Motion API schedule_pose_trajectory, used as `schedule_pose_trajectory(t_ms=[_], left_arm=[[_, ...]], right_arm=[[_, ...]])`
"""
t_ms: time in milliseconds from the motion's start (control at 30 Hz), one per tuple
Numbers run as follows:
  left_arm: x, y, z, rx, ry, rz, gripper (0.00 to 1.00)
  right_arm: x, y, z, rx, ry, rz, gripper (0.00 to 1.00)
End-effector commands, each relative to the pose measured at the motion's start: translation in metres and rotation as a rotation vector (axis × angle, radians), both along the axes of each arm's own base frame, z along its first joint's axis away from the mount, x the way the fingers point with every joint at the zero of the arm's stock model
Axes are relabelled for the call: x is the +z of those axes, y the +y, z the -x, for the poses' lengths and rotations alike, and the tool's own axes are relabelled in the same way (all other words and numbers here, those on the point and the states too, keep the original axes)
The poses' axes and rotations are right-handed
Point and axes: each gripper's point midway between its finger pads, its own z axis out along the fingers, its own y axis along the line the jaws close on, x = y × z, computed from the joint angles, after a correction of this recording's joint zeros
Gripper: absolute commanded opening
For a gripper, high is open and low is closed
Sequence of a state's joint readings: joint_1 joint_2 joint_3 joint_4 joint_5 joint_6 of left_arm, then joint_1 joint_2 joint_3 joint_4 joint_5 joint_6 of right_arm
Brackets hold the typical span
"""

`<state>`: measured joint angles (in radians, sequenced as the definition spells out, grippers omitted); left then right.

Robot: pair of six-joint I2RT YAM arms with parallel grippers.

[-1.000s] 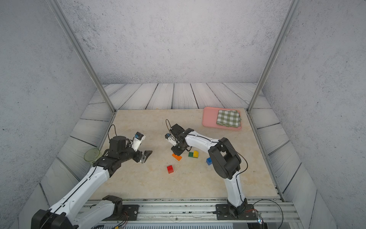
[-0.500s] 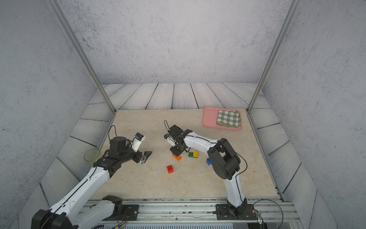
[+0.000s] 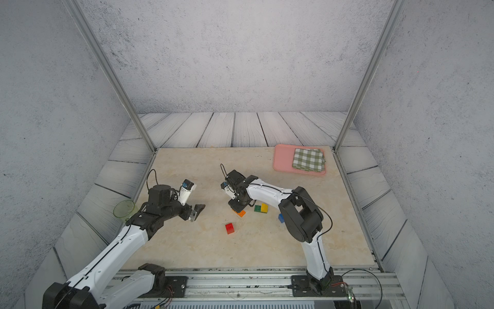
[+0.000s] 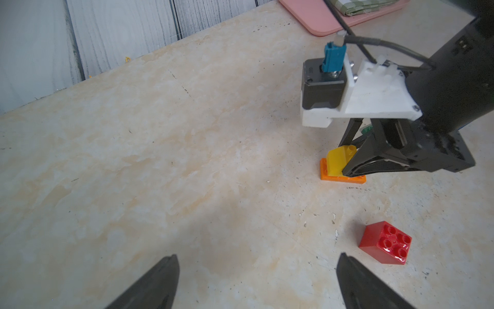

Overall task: Assemble a fork with lego
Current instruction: Assemble the lego brick with the lego brick.

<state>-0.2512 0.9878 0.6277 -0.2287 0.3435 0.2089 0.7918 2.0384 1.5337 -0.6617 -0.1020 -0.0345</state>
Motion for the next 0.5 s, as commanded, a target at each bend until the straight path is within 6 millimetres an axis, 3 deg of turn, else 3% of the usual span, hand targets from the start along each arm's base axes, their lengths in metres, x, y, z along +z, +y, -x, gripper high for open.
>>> schedule_pose_trajectory(t_ms=[0, 467], left_arm=[[0.0, -0.001, 0.003, -0.001, -0.008, 0.002, 0.98], [0.0, 0.0, 0.002, 0.0, -0.008, 0.0, 0.98]], right_arm=[[-0.012, 0.002, 0.002, -0.015, 0.035, 0.023, 0.0], [-0.028, -0.01, 0.009, -0.002, 0.038, 0.069, 0.0]])
